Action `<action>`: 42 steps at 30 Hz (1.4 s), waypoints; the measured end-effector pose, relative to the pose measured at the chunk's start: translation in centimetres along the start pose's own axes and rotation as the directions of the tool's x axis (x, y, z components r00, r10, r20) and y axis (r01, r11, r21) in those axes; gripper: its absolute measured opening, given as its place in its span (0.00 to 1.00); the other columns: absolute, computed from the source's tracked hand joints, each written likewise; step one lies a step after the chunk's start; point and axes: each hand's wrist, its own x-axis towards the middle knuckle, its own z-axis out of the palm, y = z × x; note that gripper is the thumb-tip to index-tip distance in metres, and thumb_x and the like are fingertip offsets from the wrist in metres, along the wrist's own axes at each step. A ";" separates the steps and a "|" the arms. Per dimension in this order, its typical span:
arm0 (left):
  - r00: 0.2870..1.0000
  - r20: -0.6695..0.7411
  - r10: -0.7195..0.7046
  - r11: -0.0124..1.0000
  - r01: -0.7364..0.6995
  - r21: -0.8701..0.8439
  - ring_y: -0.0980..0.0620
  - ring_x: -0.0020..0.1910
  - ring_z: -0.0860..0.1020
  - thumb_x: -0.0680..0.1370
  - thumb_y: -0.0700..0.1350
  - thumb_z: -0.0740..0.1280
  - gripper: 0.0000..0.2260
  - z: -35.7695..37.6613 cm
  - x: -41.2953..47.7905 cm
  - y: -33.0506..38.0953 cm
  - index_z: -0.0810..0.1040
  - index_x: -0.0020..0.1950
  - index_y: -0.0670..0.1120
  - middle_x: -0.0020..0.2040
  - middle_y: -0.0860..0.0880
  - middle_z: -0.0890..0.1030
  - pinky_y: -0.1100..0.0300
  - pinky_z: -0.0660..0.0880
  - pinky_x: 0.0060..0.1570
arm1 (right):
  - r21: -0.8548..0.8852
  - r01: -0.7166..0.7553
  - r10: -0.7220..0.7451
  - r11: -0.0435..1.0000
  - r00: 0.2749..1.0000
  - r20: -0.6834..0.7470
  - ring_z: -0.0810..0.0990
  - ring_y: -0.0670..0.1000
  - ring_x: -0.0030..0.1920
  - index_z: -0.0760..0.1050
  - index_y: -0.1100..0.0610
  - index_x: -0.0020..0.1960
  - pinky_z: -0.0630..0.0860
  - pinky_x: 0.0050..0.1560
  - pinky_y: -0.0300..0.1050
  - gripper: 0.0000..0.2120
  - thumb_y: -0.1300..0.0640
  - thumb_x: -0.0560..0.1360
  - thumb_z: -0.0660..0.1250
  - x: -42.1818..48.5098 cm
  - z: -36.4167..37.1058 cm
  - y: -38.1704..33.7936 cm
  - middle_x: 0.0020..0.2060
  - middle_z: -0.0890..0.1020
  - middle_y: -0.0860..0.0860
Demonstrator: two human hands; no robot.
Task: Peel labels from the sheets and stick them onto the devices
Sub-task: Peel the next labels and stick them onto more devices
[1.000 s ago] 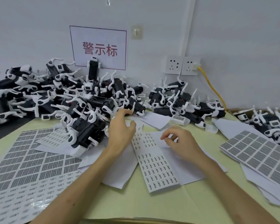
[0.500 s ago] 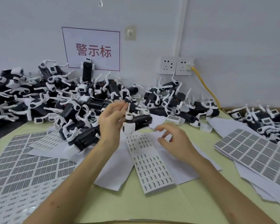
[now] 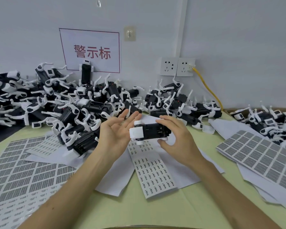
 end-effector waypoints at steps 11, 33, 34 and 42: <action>0.988 -0.020 0.155 0.840 -0.121 0.529 0.44 0.55 0.86 0.78 0.46 0.66 0.12 0.0 0.3 0.2 0.81 0.59 0.44 0.58 0.45 0.87 0.52 0.81 0.52 | 0.032 -0.144 0.148 0.989 0.971 -0.186 0.74 0.47 0.55 0.78 0.53 0.62 0.75 0.50 0.43 0.22 0.47 0.70 0.70 0.4 -0.7 -0.5 0.54 0.77 0.43; 0.979 0.180 0.099 0.449 -0.205 0.869 0.62 0.56 0.82 0.68 0.64 0.79 0.27 0.0 0.3 -1.9 0.78 0.65 0.60 0.56 0.58 0.85 0.69 0.76 0.49 | 0.162 -0.189 0.198 0.969 0.979 -0.045 0.76 0.44 0.55 0.81 0.51 0.60 0.74 0.55 0.44 0.25 0.34 0.74 0.63 0.3 -1.1 -1.4 0.49 0.79 0.43; 0.977 0.194 0.091 0.470 -0.214 0.857 0.60 0.55 0.83 0.69 0.61 0.80 0.26 0.1 0.2 -2.1 0.79 0.65 0.59 0.55 0.57 0.86 0.69 0.76 0.49 | 0.180 -0.173 0.180 0.968 0.983 -0.024 0.77 0.44 0.55 0.81 0.50 0.60 0.73 0.56 0.43 0.23 0.35 0.75 0.64 0.2 -1.1 -1.5 0.50 0.80 0.43; 0.971 0.224 0.085 0.470 -0.237 0.850 0.56 0.43 0.80 0.70 0.53 0.77 0.18 0.0 0.0 -2.6 0.80 0.54 0.45 0.41 0.53 0.82 0.61 0.77 0.48 | 0.332 -0.113 0.046 0.936 0.978 0.204 0.74 0.45 0.70 0.76 0.42 0.71 0.70 0.67 0.36 0.25 0.55 0.75 0.69 -0.1 -0.6 -2.0 0.68 0.76 0.39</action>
